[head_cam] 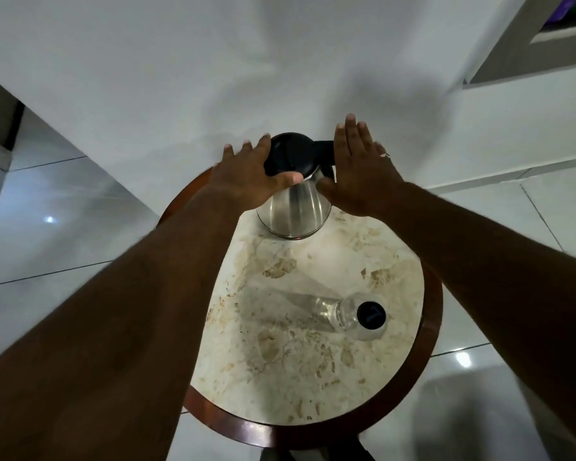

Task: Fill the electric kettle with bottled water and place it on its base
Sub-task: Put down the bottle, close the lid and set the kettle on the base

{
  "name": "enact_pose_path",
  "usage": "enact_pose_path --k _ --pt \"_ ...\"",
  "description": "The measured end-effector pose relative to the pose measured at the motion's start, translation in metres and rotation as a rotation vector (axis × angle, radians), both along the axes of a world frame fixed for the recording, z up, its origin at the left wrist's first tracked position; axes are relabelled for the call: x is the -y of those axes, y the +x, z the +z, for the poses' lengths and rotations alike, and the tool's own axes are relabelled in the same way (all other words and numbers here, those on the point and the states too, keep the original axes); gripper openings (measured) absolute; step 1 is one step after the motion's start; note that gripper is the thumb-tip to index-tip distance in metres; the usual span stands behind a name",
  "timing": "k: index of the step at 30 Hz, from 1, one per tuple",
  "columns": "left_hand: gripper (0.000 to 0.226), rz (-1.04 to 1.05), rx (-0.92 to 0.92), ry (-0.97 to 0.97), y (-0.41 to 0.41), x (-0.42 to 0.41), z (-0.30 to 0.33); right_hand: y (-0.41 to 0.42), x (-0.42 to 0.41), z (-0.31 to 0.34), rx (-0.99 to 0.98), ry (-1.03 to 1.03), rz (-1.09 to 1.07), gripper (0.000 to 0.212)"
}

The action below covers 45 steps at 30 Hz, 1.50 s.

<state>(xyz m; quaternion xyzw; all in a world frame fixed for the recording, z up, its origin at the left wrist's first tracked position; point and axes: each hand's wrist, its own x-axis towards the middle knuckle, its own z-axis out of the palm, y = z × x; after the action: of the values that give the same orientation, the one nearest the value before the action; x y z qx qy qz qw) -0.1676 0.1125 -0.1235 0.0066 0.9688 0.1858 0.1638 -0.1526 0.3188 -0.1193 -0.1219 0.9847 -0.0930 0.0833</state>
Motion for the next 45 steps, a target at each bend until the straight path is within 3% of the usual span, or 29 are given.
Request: enact_pose_path --k 6,31,45 --pt "0.109 -0.006 -0.002 0.043 0.000 -0.001 0.000 -0.001 -0.001 0.005 0.022 0.061 -0.002 0.089" --pt "0.103 0.002 -0.059 0.076 -0.026 0.001 0.001 -0.031 0.001 -0.011 -0.006 -0.107 -0.031 0.102" --pt "0.101 0.029 -0.009 -0.001 -0.034 0.003 0.002 -0.034 0.003 -0.016 -0.045 -0.172 -0.032 0.101"
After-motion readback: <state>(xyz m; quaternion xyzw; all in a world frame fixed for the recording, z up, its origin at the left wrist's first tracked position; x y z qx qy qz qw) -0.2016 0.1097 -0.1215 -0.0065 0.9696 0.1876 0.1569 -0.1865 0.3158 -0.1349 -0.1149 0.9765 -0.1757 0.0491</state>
